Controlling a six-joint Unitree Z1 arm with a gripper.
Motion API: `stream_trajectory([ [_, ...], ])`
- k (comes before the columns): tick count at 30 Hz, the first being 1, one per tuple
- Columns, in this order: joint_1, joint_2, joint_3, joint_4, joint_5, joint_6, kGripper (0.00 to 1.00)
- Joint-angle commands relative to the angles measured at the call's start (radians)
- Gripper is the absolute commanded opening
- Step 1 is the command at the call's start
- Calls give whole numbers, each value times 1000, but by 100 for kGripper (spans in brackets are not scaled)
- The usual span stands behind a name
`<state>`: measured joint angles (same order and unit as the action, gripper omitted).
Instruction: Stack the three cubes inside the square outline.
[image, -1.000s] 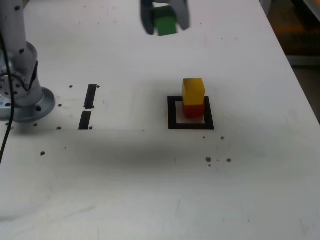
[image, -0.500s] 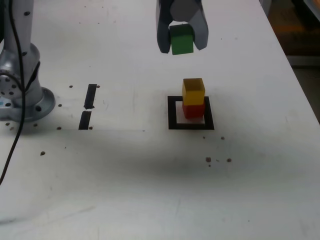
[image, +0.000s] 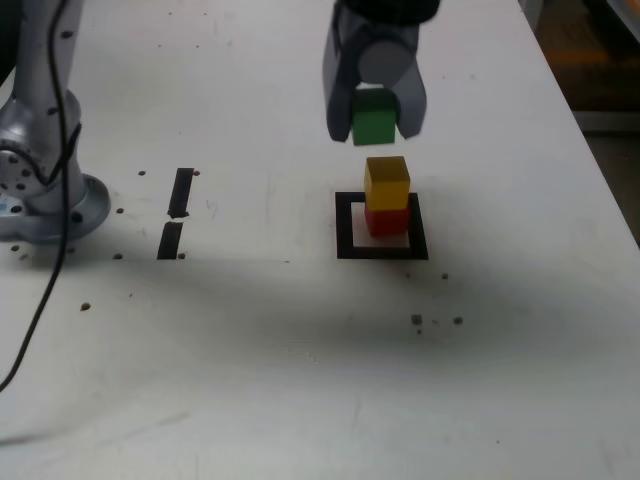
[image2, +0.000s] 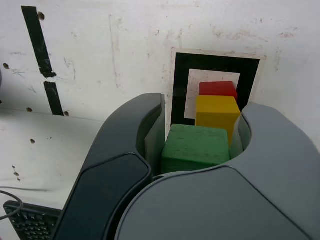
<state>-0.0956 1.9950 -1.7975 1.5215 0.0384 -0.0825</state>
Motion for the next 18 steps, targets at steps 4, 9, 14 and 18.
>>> stream_trajectory([
  [4, -3, 46, -40, 0, 0, 10, 1],
  [9, -6, 70, -56, 0, -1, 11, 2],
  [14, -6, 92, -58, 0, -13, 13, 2],
  [18, -6, 100, -58, 1, -19, 15, 3],
])
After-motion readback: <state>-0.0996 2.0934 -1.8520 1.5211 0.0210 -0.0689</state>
